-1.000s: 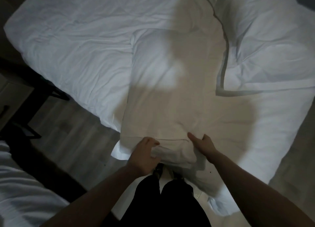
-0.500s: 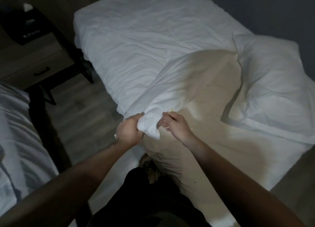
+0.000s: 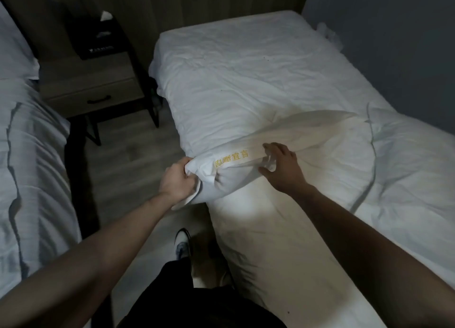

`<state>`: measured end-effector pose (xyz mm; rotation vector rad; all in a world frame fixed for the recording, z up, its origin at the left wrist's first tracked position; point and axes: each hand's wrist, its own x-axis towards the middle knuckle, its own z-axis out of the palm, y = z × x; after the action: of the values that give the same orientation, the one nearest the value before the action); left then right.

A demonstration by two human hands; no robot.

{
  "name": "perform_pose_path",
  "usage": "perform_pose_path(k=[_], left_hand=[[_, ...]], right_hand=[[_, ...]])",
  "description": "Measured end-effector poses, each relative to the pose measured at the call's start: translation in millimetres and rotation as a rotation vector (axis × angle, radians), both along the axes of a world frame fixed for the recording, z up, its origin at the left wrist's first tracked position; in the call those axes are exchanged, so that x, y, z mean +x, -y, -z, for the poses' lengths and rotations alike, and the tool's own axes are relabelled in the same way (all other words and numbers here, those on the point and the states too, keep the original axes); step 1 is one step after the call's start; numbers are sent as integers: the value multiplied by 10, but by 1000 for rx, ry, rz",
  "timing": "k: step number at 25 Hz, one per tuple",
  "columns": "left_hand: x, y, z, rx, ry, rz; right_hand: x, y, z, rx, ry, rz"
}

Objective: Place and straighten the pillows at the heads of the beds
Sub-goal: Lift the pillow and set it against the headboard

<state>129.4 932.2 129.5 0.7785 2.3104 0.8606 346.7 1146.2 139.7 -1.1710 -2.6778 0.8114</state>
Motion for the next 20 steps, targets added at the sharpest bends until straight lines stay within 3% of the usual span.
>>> perform_pose_path(k=[4,8,14,20], left_hand=[[-733,8,68,-9,46,-56],[-1402,84,144,-49,8,-29],[-2089,-166,125,-39,7,-21],[-2809,-531,-9,-7,111,-193]], right_hand=[[-839,-232,-24,-3,-89,189],[-1583,-301,38,5,-2,153],[-2304,-394,81,-69,-42,216],[-3095,-856,27,-27,-84,129]])
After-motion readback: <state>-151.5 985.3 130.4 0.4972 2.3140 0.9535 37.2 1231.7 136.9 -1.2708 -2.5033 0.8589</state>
